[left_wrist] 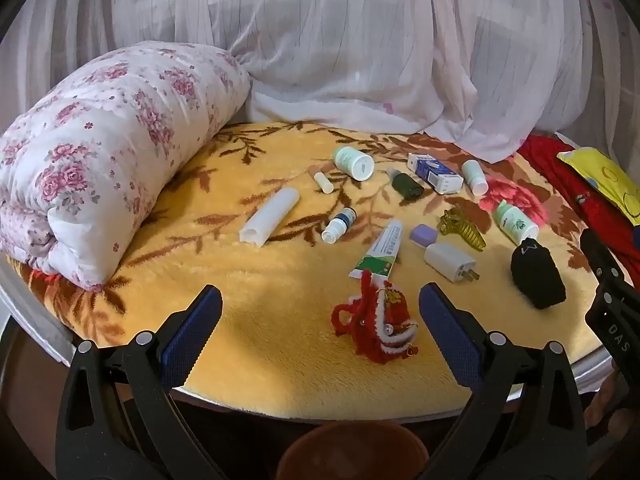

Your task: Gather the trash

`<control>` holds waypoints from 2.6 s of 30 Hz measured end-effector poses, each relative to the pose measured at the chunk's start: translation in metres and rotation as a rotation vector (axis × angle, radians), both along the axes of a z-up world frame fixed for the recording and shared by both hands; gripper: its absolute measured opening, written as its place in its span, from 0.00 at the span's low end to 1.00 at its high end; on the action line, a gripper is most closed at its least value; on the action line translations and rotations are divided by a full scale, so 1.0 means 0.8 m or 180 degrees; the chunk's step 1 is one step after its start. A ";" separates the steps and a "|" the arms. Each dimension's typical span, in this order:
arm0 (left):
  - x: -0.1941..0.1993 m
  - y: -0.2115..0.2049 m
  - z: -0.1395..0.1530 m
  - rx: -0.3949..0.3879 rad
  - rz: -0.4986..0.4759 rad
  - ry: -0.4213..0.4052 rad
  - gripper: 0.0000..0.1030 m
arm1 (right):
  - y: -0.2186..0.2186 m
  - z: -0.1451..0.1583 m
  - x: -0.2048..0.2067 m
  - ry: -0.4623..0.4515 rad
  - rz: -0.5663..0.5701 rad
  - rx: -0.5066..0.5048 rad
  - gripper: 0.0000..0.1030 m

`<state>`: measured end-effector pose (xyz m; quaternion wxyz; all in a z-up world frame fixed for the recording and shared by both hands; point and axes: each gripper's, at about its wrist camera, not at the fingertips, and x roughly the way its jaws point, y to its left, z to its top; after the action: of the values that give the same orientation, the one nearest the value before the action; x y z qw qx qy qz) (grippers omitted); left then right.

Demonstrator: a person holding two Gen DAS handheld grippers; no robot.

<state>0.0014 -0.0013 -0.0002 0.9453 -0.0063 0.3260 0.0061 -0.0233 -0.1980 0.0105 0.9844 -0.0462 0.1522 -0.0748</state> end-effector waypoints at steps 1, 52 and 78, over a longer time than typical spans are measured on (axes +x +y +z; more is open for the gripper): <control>0.001 0.000 0.000 -0.0005 -0.0005 0.0011 0.93 | 0.000 0.000 0.000 -0.0006 0.0004 -0.0003 0.95; -0.006 0.001 -0.011 -0.0052 -0.0002 0.0012 0.93 | -0.002 -0.006 -0.001 0.0053 0.0091 0.0135 0.95; -0.008 -0.005 -0.013 -0.0047 -0.0004 0.0025 0.93 | -0.006 -0.008 -0.003 0.0050 0.0076 0.0132 0.95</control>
<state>-0.0048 -0.0055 -0.0106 0.9440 -0.0130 0.3298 0.0031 -0.0254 -0.2025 0.0041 0.9848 -0.0282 0.1608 -0.0595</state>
